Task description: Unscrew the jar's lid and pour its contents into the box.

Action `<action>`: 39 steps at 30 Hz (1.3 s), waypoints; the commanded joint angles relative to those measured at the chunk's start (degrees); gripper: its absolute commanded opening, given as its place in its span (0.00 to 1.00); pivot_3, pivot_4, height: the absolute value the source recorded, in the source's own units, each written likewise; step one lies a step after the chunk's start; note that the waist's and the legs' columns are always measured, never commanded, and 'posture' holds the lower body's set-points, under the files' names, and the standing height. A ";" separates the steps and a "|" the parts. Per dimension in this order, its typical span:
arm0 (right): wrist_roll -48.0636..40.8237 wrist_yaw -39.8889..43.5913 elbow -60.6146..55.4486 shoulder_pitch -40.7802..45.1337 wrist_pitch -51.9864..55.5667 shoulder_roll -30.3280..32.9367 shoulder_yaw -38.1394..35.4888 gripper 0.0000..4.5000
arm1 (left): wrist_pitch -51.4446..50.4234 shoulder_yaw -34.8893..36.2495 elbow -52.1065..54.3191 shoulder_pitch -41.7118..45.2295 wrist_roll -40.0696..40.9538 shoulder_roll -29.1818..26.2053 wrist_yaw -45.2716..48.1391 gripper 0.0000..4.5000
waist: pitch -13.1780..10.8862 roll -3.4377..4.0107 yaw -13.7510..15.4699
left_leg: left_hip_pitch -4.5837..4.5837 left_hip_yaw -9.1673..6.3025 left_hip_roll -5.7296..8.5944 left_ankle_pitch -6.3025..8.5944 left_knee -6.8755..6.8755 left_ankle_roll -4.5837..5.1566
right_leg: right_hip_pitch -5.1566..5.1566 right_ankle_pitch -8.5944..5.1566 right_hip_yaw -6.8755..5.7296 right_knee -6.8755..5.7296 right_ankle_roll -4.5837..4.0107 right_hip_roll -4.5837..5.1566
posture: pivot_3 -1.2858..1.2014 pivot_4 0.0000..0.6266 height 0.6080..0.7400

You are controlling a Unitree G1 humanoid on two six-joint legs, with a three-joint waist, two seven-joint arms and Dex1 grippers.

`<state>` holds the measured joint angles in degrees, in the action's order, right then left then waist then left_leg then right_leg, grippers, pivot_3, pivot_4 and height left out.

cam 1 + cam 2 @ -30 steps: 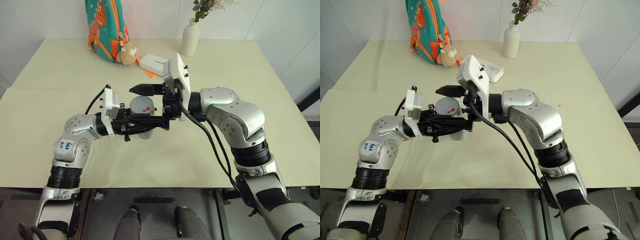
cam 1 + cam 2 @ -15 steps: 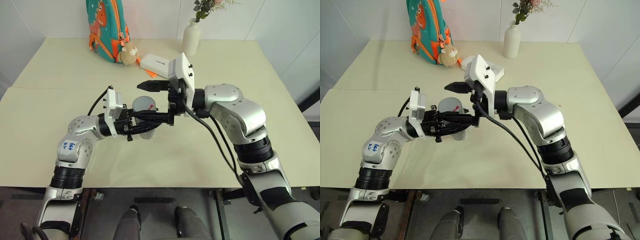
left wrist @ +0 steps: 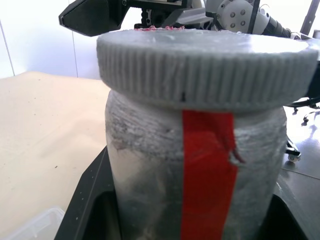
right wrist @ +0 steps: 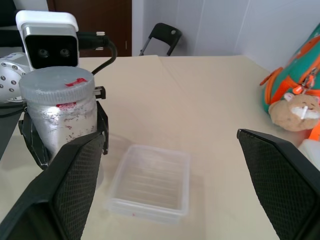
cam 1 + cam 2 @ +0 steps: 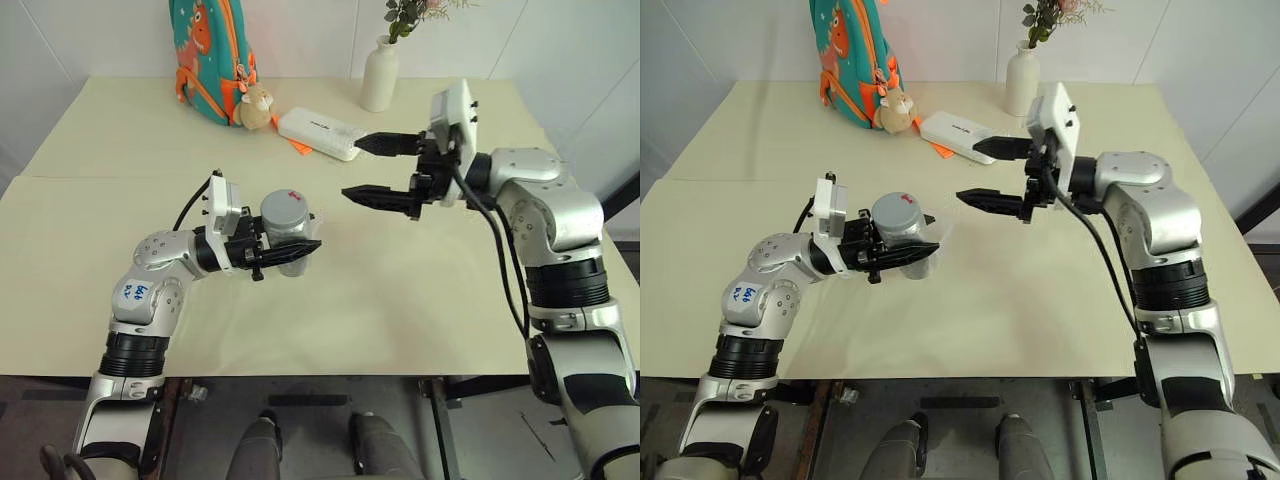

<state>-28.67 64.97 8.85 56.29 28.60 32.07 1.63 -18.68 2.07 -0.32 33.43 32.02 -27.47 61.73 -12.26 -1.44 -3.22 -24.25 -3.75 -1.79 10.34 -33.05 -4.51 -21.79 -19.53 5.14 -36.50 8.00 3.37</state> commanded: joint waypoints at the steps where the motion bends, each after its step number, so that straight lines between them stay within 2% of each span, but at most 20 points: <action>1: -5.86 -0.02 -4.98 2.25 4.52 -1.90 -2.35 0.99 | 0.37 0.92 1.87 0.58 1.00 -0.13 0.31 0.44 | 0.00 0.00 -0.06 | 0.00 0.00 0.00 0.00 0.00 0.00 | 0.00 0.00 0.01 0.00 0.00 0.00 | 0.52 0.24 1.00; 7: -10.56 -5.84 -13.02 0.87 11.63 -9.72 0.42 0.99 | 0.64 0.42 1.64 0.57 0.63 0.32 0.31 0.44 | 0.00 0.00 0.13 | 0.00 -0.01 -0.03 -0.01 -0.01 -0.01 | -0.01 0.00 0.00 -0.06 0.00 -0.02 | 0.52 0.24 1.00; 12: -6.96 -8.52 -15.25 -0.01 11.48 -13.11 5.83 0.99 | 0.86 0.20 0.73 1.39 0.32 0.46 0.57 0.44 | 0.00 0.00 0.15 | 0.00 -0.01 -0.02 -0.01 -0.04 -0.02 | -0.01 0.00 -0.01 -0.08 0.00 -0.01 | 0.52 0.24 1.00; 17: -3.44 -10.03 -14.20 0.35 9.34 -14.21 8.24 0.99 | 0.73 0.02 1.04 1.32 0.35 0.43 0.78 0.44 | 0.00 0.00 0.18 | 0.00 -0.01 -0.01 -0.01 -0.05 -0.01 | -0.01 0.00 -0.01 -0.08 0.00 -0.01 | 0.52 0.24 1.00; 29: 1.36 -9.28 -9.08 2.43 5.00 -14.57 8.18 0.99 | 0.75 -0.11 0.91 1.63 0.38 0.54 0.94 0.44 | 0.00 0.00 0.13 | 0.00 -0.01 -0.02 -0.01 -0.03 -0.02 | -0.04 0.00 -0.01 -0.09 0.00 -0.02 | 0.52 0.24 1.00; 39: 1.89 -4.27 -5.26 0.53 1.34 -6.58 4.69 0.99 | -0.01 0.09 1.79 1.47 0.93 0.52 0.49 0.44 | 0.00 0.00 0.12 | 0.00 -0.01 -0.01 -0.01 -0.03 -0.01 | -0.03 0.00 -0.01 -0.08 0.00 -0.02 | 0.52 0.24 1.00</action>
<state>-28.10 61.54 1.78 57.17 31.09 23.12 10.64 -19.45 1.45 -1.07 33.98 31.66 -26.80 60.81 -12.26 -1.44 -3.10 -24.26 -3.76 -1.80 10.33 -33.08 -4.52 -21.82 -19.53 5.13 -36.58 8.00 3.36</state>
